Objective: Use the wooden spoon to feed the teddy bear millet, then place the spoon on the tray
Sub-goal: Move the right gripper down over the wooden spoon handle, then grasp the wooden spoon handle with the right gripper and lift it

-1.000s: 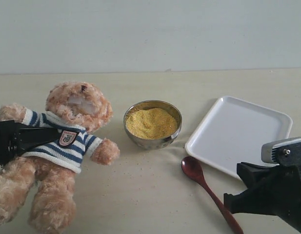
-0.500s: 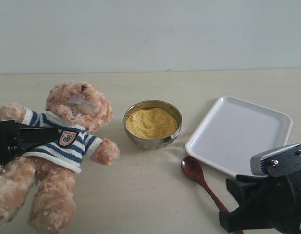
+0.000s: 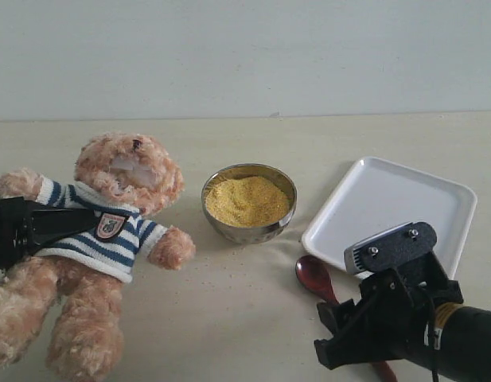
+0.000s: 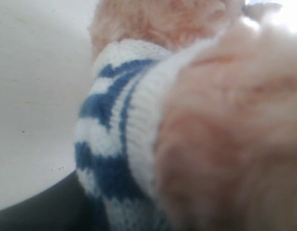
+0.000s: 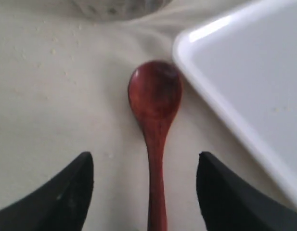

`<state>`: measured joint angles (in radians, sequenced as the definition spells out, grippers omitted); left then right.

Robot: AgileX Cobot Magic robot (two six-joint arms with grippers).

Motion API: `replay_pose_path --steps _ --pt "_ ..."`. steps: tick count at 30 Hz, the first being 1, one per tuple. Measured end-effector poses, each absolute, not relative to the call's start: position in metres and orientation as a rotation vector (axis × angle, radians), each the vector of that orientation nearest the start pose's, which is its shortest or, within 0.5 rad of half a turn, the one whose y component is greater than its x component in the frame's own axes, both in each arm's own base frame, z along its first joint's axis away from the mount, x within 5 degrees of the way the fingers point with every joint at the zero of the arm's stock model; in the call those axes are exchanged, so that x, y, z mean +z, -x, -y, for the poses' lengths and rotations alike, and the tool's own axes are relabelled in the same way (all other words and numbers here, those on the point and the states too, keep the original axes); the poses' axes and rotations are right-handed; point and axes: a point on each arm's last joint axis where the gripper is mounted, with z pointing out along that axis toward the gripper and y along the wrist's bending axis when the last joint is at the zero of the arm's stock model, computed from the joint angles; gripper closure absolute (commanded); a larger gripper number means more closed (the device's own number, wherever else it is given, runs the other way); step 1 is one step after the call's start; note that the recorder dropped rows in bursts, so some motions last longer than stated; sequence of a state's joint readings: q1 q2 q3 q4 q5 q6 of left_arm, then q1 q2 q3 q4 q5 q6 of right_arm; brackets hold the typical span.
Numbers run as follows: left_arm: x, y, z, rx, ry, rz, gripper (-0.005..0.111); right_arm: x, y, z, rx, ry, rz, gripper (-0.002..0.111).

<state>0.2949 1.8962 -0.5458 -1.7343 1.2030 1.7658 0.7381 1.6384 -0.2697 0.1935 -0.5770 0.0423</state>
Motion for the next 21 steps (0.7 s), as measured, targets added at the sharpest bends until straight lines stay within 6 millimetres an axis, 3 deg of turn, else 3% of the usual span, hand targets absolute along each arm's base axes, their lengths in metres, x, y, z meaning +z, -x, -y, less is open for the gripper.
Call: replay_pose_path --steps 6,13,19,21 --pt "0.119 -0.261 0.008 -1.349 0.054 -2.132 0.102 0.095 -0.157 -0.131 0.34 0.553 -2.349 0.048" --pt "0.119 -0.261 0.008 -1.349 0.054 -2.132 0.102 0.092 -0.151 -0.124 0.33 0.55 -2.35 0.048" --pt "0.119 -0.261 0.008 -1.349 0.054 -2.132 0.102 0.091 -0.15 -0.124 0.338 0.526 -2.356 0.076" --pt "0.119 -0.261 0.008 -1.349 0.054 -2.132 0.102 0.091 -0.15 -0.124 0.347 0.511 -2.364 0.079"
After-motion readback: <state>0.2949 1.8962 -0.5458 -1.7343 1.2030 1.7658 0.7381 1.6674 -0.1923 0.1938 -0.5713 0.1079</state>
